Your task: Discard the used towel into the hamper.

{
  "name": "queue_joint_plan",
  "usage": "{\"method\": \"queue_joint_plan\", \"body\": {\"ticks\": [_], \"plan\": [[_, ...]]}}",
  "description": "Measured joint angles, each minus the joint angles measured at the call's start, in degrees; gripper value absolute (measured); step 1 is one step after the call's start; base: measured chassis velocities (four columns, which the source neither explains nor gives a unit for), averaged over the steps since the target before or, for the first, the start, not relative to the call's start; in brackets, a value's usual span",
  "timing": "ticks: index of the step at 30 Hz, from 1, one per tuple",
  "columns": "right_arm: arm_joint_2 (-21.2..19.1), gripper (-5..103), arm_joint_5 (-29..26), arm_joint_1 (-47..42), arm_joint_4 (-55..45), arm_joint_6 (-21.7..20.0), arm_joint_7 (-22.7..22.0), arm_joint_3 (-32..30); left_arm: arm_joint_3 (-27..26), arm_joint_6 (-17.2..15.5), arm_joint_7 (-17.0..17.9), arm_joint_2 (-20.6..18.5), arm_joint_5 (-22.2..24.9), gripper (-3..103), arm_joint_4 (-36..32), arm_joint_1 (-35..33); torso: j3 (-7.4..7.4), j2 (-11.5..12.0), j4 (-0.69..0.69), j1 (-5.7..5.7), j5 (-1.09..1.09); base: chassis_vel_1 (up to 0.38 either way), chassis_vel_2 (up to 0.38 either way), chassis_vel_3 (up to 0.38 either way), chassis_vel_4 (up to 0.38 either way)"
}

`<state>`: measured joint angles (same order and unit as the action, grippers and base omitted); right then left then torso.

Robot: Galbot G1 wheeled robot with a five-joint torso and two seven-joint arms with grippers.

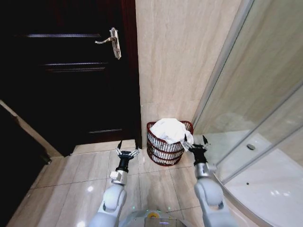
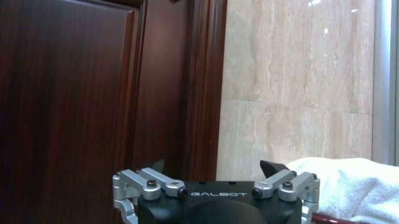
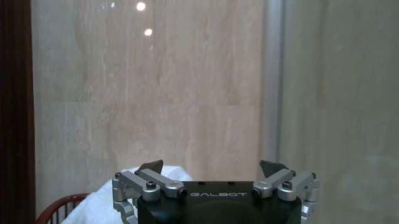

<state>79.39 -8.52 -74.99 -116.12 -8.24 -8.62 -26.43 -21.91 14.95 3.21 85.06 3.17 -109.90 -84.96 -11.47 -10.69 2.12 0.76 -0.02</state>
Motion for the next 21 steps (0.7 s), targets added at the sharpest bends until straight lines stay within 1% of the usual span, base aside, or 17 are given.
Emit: {"method": "queue_joint_plan", "body": {"ticks": [1, 2, 3, 6, 8, 11, 12, 16, 18, 19, 21], "plan": [[-1.0, 100, -1.7, 1.8, 0.8, -1.4, -0.1, 0.8, 0.0, -0.1, 0.0, 0.1, -0.2, 100, -0.1, 0.0, 0.00, 0.0, 0.03, 0.00, 0.03, 0.000, 0.000, 0.000, 0.000], [-2.0, 100, -3.6, 4.1, 2.0, -2.7, -0.4, 1.9, 0.0, -0.2, 0.0, 0.1, -0.3, 100, -0.4, -0.1, 0.00, 0.0, 0.01, 0.00, 0.02, 0.000, 0.000, 0.000, 0.000], [-3.5, 100, -5.6, 7.6, 4.2, -4.4, -0.7, 3.5, -0.2, -0.2, 0.0, 0.2, -0.4, 100, -0.6, -0.3, -0.01, 0.0, 0.03, 0.01, 0.00, 0.000, 0.000, 0.000, 0.000], [-4.6, 100, -6.3, 10.7, 6.9, -5.7, -0.6, 4.9, -0.4, -0.2, 0.0, 0.3, -0.5, 100, -0.6, -0.4, 0.00, 0.0, 0.03, 0.01, 0.02, 0.000, 0.000, 0.000, 0.000], [-5.6, 100, -7.3, 14.5, 10.4, -7.0, -0.6, 6.9, -0.5, -0.2, 0.1, 0.2, -0.8, 100, -0.3, -0.5, -0.01, 0.0, 0.03, 0.01, 0.01, 0.000, 0.000, 0.000, 0.000], [-5.9, 100, -8.2, 16.2, 12.0, -7.8, -0.4, 7.8, -0.6, -0.1, 0.0, 0.1, -1.0, 100, -0.3, -0.6, -0.01, 0.0, 0.02, 0.01, 0.03, 0.000, 0.000, 0.000, 0.000], [-6.0, 100, -9.0, 17.9, 13.5, -8.7, -0.3, 9.1, -0.8, -0.1, 0.1, 0.1, -1.0, 100, -0.5, -0.8, -0.01, 0.0, 0.01, 0.01, 0.02, 0.000, 0.000, 0.000, 0.000], [-5.6, 100, -9.0, 20.5, 15.0, -8.8, -0.3, 12.3, -1.1, -0.1, 0.0, 0.1, -1.0, 100, -0.7, -1.0, -0.01, 0.0, 0.02, 0.00, 0.02, 0.000, 0.000, 0.000, 0.000], [-4.7, 100, -8.5, 22.8, 16.1, -9.2, -0.9, 14.3, -1.2, 0.1, 0.0, 0.1, -1.2, 100, -0.7, -1.3, 0.00, 0.0, 0.02, 0.01, 0.03, 0.000, 0.000, 0.000, 0.000], [-4.7, 100, -8.5, 22.8, 16.1, -9.2, -0.9, 14.3, -1.2, 0.1, 0.0, 0.1, -1.2, 100, -0.7, -1.3, 0.00, 0.0, 0.02, 0.01, 0.03, 0.000, 0.000, 0.000, 0.000], [-3.9, 100, -8.1, 24.8, 17.8, -9.7, -2.4, 15.5, -1.2, 0.1, 0.0, 0.1, -1.3, 100, -0.9, -1.8, 0.00, 0.0, 0.03, 0.01, 0.02, 0.000, 0.000, 0.000, 0.000]]}}
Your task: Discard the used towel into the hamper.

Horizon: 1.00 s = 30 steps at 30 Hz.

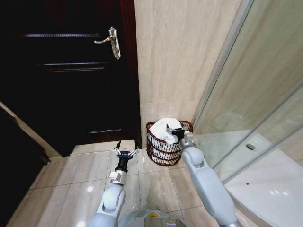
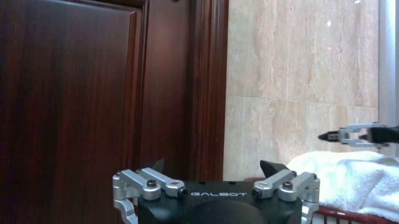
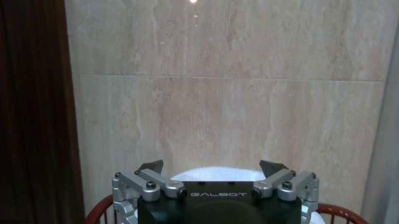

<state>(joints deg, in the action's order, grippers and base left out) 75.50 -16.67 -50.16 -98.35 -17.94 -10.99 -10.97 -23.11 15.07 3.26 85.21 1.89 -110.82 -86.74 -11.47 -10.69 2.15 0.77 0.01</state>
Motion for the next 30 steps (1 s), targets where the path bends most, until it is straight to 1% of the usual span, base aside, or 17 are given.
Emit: {"method": "queue_joint_plan", "body": {"ticks": [2, 5, 6, 9, 10, 11, 14, 15, 16, 19, 20, 23, 24, 25, 26, 30], "plan": [[0.3, 100, 0.1, 0.8, 0.8, -0.4, -0.9, 0.4, 0.0, 0.0, 0.0, 0.0, 0.0, 100, -0.2, -0.2, 0.00, 0.0, 0.00, 0.00, 0.00, 0.000, 0.000, 0.000, 0.000], [0.6, 100, -0.3, 2.6, 2.5, -2.6, -4.2, 1.6, -0.2, 0.2, 0.0, -0.3, 0.1, 100, -0.4, -0.5, 0.00, 0.0, -0.01, 0.00, 0.00, 0.000, 0.000, 0.000, 0.000], [0.5, 100, -0.6, 3.1, 3.1, -3.6, -4.8, 1.9, -0.3, 0.4, 0.0, -0.5, 0.1, 100, -0.4, -0.5, 0.00, 0.0, -0.01, 0.00, 0.00, 0.000, 0.000, 0.000, 0.000], [0.3, 100, -1.2, 3.3, 3.5, -4.6, -4.9, 2.1, -0.4, 0.5, 0.0, -0.5, 0.2, 100, -0.4, -0.5, 0.00, 0.0, -0.01, 0.00, 0.00, 0.000, 0.000, 0.000, 0.000], [0.1, 100, -2.6, 3.5, 4.0, -6.2, -5.3, 2.3, -0.4, 0.6, 0.0, -0.6, 0.3, 100, -0.4, -0.5, 0.00, 0.0, -0.02, 0.00, 0.00, 0.000, 0.000, 0.000, 0.000], [0.3, 100, -6.1, 3.7, 5.0, -9.4, -7.1, 2.5, -0.3, 0.8, 0.0, -0.4, 0.3, 100, -0.4, -0.5, 0.00, 0.0, -0.01, 0.00, 0.00, 0.000, 0.000, 0.000, 0.000], [0.5, 100, -6.9, 3.7, 5.6, -10.8, -7.6, 2.3, -0.4, 1.0, 0.0, -0.4, 0.4, 100, -0.3, -0.5, 0.01, 0.0, 0.00, 0.00, -0.01, 0.000, 0.000, 0.000, 0.000], [0.4, 100, -8.2, 3.6, 5.7, -12.5, -7.6, 2.0, -0.4, 1.2, 0.0, -0.5, 0.4, 100, -0.3, -0.5, 0.01, 0.0, -0.01, 0.00, -0.01, 0.000, 0.000, 0.000, 0.000], [0.4, 100, -8.2, 3.6, 5.7, -12.5, -7.6, 2.0, -0.4, 1.2, 0.0, -0.5, 0.4, 100, -0.3, -0.5, 0.01, 0.0, -0.01, 0.00, -0.01, 0.000, 0.000, 0.000, 0.000], [-0.3, 100, -13.1, 3.9, 5.5, -18.1, -7.9, 0.8, -0.7, 1.4, 0.0, -0.7, 0.8, 100, -0.2, -0.6, 0.01, 0.0, 0.00, 0.00, -0.01, 0.000, 0.000, 0.000, 0.000], [-0.3, 100, -13.1, 3.9, 5.5, -18.1, -7.9, 0.8, -0.7, 1.4, 0.0, -0.7, 0.8, 100, -0.2, -0.6, 0.01, 0.0, 0.00, 0.00, -0.01, 0.000, 0.000, 0.000, 0.000], [-1.4, 100, -16.6, 4.9, 4.3, -22.3, -8.2, -0.3, -0.9, 1.7, 0.0, -0.9, 1.1, 100, -0.1, -0.9, 0.01, 0.0, -0.01, 0.00, -0.01, 0.000, 0.000, 0.000, 0.000], [-1.4, 100, -16.6, 4.9, 4.3, -22.3, -8.2, -0.3, -0.9, 1.7, 0.0, -0.9, 1.1, 100, -0.1, -0.9, 0.01, 0.0, -0.01, 0.00, -0.01, 0.000, 0.000, 0.000, 0.000], [-2.3, 100, -19.2, 5.6, 3.6, -23.7, -9.4, -0.3, -0.8, 1.9, 0.0, -0.9, 1.1, 100, 0.1, -1.0, 0.00, 0.0, 0.00, 0.00, -0.02, 0.000, 0.000, 0.000, 0.000], [-3.2, 100, -20.9, 6.1, 3.3, -24.1, -10.3, 0.0, -0.8, 2.0, 0.0, -0.9, 1.1, 100, 0.1, -1.0, 0.00, 0.0, -0.01, 0.00, -0.02, 0.000, 0.000, 0.000, 0.000], [-5.7, 100, -24.8, 7.8, 3.5, -24.4, -12.0, 1.1, -0.7, 2.2, 0.0, -0.8, 1.0, 100, 0.2, -1.2, 0.00, 0.0, -0.01, 0.00, -0.02, 0.000, 0.000, 0.000, 0.000]]}}
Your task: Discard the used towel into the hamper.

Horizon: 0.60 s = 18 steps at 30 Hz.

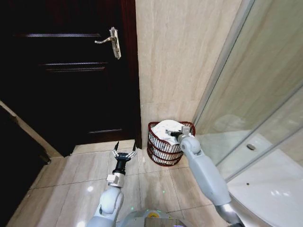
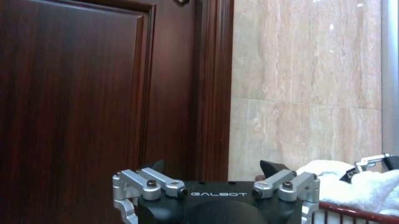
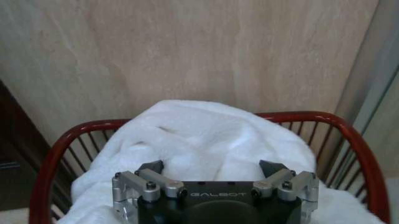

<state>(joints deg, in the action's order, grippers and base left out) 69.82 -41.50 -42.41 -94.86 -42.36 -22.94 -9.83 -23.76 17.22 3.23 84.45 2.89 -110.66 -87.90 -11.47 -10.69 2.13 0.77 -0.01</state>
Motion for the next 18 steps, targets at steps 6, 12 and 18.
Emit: {"method": "queue_joint_plan", "body": {"ticks": [6, 12, 18], "plan": [[-2.0, 100, -4.5, 1.5, 2.4, 0.0, -0.8, 1.6, 0.4, 0.0, 0.0, 0.2, -0.6, 100, 0.2, 0.0, 0.00, 0.0, 0.01, 0.00, 0.01, 0.000, 0.000, 0.000, 0.000], [-2.0, 100, -4.6, 3.3, 6.0, 0.2, -0.2, 2.3, 0.9, 0.0, -0.1, 0.4, -1.3, 100, 0.4, 0.0, 0.00, 0.0, 0.00, 0.00, 0.01, 0.000, 0.000, 0.000, 0.000], [-0.5, 100, -1.4, 4.3, 6.5, 0.3, 1.7, 4.8, 0.9, 0.3, -0.2, 0.3, -1.5, 100, 0.8, -0.1, 0.00, 0.0, -0.01, 0.00, 0.02, 0.000, 0.000, 0.000, 0.000]]}}
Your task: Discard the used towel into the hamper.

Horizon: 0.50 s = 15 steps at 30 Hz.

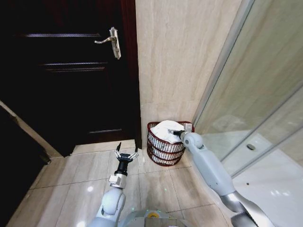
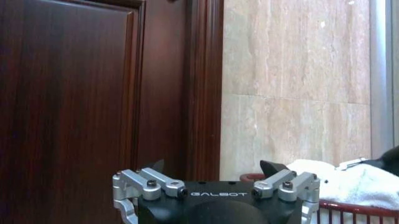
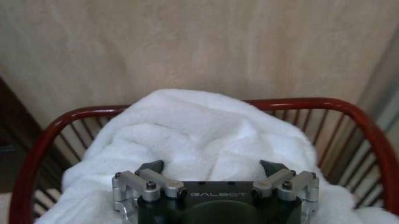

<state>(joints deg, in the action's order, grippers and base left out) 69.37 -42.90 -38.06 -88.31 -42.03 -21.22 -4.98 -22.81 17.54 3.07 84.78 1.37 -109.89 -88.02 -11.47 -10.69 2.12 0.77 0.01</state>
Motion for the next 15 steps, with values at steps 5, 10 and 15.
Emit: {"method": "queue_joint_plan", "body": {"ticks": [5, 10, 15], "plan": [[0.6, 100, 0.0, 1.1, 1.8, 0.1, -0.7, 3.6, -0.3, 0.5, 0.0, 0.0, 0.1, 100, 0.2, -0.3, 0.00, 0.0, 0.00, 0.00, 0.01, 0.000, 0.000, 0.000, 0.000], [0.8, 100, -1.2, 1.7, 3.8, 0.1, -1.5, 5.6, -0.4, 1.1, 0.0, -0.1, 0.3, 100, 0.7, -0.3, 0.00, 0.0, 0.01, 0.00, 0.01, 0.000, 0.000, 0.000, 0.000], [1.6, 100, -2.4, 2.4, 6.6, 0.1, -2.0, 6.3, -0.4, 1.5, 0.0, 0.0, 0.5, 100, 0.9, -0.2, 0.00, 0.0, 0.02, 0.00, 0.00, 0.000, 0.000, 0.000, 0.000]]}}
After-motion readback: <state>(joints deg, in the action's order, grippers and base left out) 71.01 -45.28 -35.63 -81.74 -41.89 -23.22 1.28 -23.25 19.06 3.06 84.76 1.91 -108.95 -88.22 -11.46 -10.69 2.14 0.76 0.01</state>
